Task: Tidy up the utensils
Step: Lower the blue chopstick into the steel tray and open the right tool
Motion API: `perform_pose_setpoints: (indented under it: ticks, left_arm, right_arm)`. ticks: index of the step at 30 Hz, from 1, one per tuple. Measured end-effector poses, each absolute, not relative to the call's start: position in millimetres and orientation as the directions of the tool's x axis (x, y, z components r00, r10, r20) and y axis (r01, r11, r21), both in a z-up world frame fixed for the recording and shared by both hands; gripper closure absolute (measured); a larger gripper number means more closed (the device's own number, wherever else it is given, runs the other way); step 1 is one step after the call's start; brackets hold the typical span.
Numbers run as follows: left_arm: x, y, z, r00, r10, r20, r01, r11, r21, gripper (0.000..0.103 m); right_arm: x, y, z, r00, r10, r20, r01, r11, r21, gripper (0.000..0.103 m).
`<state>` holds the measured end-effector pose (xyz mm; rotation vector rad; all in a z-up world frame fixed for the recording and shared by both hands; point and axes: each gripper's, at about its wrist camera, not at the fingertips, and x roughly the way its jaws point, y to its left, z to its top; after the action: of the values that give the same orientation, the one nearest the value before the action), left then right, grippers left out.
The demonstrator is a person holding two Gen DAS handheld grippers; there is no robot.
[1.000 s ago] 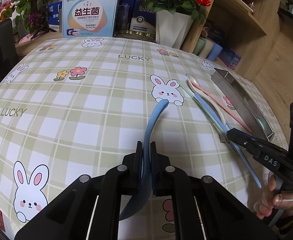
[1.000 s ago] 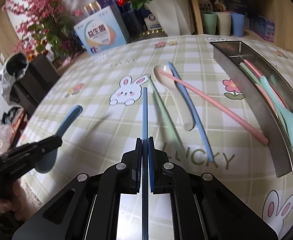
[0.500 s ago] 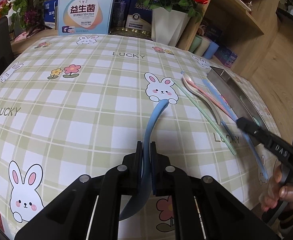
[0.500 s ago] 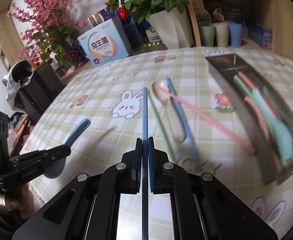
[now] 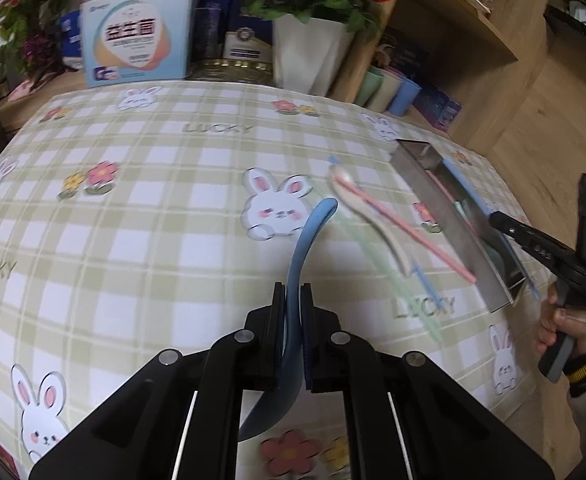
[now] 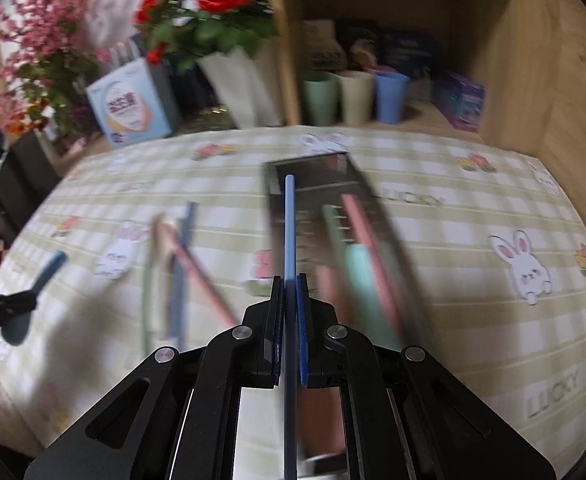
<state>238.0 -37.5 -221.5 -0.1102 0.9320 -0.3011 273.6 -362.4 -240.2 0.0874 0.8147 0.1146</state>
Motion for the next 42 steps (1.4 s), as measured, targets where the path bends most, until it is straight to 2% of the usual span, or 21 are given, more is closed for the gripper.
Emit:
perform_pose_setpoints:
  ticks: [12,18,28,33,40,42]
  left_arm:
    - [271,-115,-205,0.502,-0.385,-0.774,0.281,0.919,-0.276,0.096]
    - [278,-147,-208,0.464,-0.397,-0.792,0.318,0.909,-0.27,0.096]
    - [282,-193,-205,0.432,-0.43,-0.793,0.373,0.886,-0.277,0.096]
    - [285,-220,-210,0.412,-0.434,-0.801,0.398,0.877,-0.27,0.096]
    - [309,-255,-216,0.361,-0.438,-0.823,0.354,0.881,-0.314,0.096]
    - [316,-261,-215,0.324,-0.474,-0.819,0.322,0.869,-0.376,0.096]
  right_arm:
    - [314,-386,-267,0.609,0.096,-0.787,-0.039,0.995,0.091,0.097]
    - [302,-390,-266,0.637,0.077,-0.767,-0.001,0.995,0.099,0.096]
    - [256,-420,-241,0.679,0.117,-0.725,0.071,0.972,0.223,0.096]
    - [237,-429,-234,0.7,0.058,-0.712,0.112,0.975,0.19,0.095]
    - [227,-448,-234,0.685,0.039,-0.727,0.146,0.971,0.189,0.095]
    - [225,-454,-231,0.69,0.033,-0.724,0.16,0.967,0.197,0.095]
